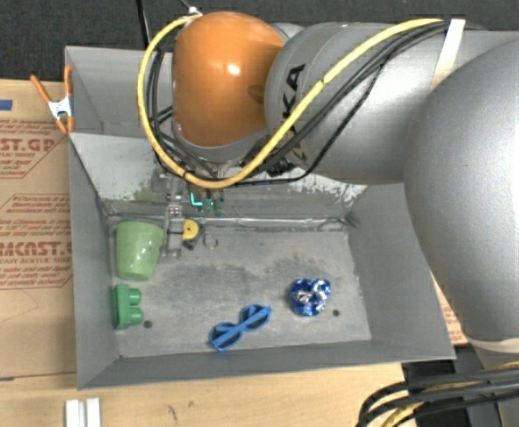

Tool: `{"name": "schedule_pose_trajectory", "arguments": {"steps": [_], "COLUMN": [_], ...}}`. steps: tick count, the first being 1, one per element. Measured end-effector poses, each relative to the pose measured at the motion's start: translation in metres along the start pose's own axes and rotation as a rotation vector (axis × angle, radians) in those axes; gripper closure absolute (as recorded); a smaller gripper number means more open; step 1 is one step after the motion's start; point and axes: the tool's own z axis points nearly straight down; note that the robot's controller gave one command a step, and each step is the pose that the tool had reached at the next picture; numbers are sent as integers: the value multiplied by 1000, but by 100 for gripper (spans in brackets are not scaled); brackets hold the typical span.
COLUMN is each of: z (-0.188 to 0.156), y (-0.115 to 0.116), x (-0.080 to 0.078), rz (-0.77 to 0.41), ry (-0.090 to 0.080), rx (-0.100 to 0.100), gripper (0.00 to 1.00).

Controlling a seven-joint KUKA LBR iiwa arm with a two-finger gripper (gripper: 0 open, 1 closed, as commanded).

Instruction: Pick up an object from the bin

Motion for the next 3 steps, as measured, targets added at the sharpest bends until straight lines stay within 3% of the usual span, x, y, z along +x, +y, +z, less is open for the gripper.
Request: {"name": "schedule_pose_trajectory", "arguments": {"steps": [1,2,3], "z": [154,120,122], "y": [32,27,17], "x": [17,-5,0], "rz": [-549,-622,-737], "ry": [-4,-11,-8], "rx": [1,1,1], "gripper": [0,0,0]}}
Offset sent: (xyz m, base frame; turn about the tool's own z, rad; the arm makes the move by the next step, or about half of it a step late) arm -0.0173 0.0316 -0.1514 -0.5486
